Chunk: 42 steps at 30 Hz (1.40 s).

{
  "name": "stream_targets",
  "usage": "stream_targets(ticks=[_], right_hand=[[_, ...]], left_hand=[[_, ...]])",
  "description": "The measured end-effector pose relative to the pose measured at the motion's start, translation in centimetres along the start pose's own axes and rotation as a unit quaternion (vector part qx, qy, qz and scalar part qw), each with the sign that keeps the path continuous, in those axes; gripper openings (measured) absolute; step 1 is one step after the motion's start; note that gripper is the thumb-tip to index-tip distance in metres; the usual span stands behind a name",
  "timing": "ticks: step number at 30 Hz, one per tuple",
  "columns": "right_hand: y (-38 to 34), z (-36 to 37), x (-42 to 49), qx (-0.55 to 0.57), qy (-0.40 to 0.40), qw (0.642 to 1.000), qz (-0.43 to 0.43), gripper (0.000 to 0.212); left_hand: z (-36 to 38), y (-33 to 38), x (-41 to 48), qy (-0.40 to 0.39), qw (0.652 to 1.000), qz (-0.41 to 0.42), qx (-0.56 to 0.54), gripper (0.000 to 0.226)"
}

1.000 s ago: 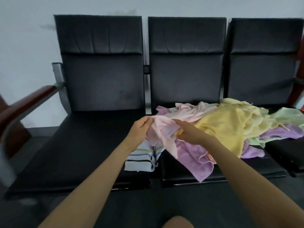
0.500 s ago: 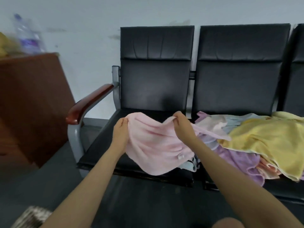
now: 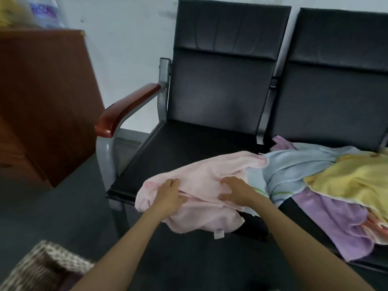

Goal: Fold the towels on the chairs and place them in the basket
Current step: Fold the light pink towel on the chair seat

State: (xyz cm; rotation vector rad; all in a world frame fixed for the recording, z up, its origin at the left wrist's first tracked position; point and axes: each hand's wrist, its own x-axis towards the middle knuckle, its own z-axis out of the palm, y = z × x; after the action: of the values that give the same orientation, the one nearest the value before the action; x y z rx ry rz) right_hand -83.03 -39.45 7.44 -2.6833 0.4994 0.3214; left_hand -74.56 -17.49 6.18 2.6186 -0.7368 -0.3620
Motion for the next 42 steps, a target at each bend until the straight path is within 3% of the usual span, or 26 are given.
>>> stream_targets(ticks=[4,7,10,12,15,19,22,23,25,27,29,32,34,37,39,42], right_hand=[[0.2,0.6,0.5,-0.012,0.090,0.996,-0.010,0.023],[0.2,1.2,0.5,0.016,0.163,0.986,-0.012,0.019],[0.0,0.2,0.1,0.057,0.281,0.958,-0.021,0.020],[-1.2,-1.4,-0.3,0.113,0.307,0.945,-0.018,0.021],[-3.7,-4.0,0.2,0.227,0.241,0.944,0.016,0.020],[-7.0,-7.0,4.5,0.117,0.139,0.983,0.020,0.020],[-10.2,-8.6,7.8,0.214,0.190,0.951,-0.117,0.031],[-11.0,-8.8,8.4,0.238,0.182,0.939,-0.167,0.045],[-11.3,-7.6,10.1,0.190,0.128,0.953,-0.198,0.070],[-10.2,-5.3,11.0,0.091,0.099,0.978,-0.159,0.075],[-8.6,-3.0,10.7,0.025,0.084,0.991,-0.101,0.055],[-6.6,-0.3,8.7,0.001,0.018,0.999,-0.050,0.034],[-5.7,0.4,7.5,0.000,0.012,0.999,-0.041,0.033],[-4.8,-0.1,5.9,0.014,0.024,0.999,-0.031,0.030],[-4.0,-0.4,5.2,-0.004,0.034,0.999,-0.008,0.042],[-3.0,-0.2,5.1,-0.068,0.009,0.997,0.043,0.054]], left_hand=[[-0.1,-0.4,0.8,0.085,0.995,0.053,0.023,0.037],[-0.7,-1.3,1.3,0.063,0.995,0.065,-0.052,0.030],[-1.2,-2.9,1.5,0.043,0.986,0.028,-0.156,0.043],[-1.1,-3.5,1.4,0.054,0.986,0.008,-0.158,0.054],[-1.0,-3.5,1.4,0.094,0.985,-0.012,-0.141,0.052],[-0.9,-2.9,2.1,0.099,0.982,0.001,-0.161,0.050],[-0.6,-2.7,3.1,0.092,0.985,0.007,-0.144,0.067],[-0.4,-2.8,3.5,0.086,0.988,0.005,-0.129,0.076],[-0.2,-2.7,4.0,0.080,0.990,0.009,-0.118,0.085],[0.0,-2.4,4.2,0.089,0.987,0.020,-0.134,0.081],[0.1,-2.2,4.3,0.092,0.988,0.038,-0.118,0.065],[0.1,-2.5,4.3,0.060,0.997,0.025,0.039,0.044],[-0.3,-2.4,4.2,0.079,0.993,0.017,0.083,0.039],[-1.0,-1.5,3.8,0.122,0.991,0.014,0.054,0.034],[-0.7,-1.7,3.6,0.118,0.993,0.006,0.033,0.026],[0.0,-2.7,4.2,0.083,0.996,-0.003,0.041,0.037]])
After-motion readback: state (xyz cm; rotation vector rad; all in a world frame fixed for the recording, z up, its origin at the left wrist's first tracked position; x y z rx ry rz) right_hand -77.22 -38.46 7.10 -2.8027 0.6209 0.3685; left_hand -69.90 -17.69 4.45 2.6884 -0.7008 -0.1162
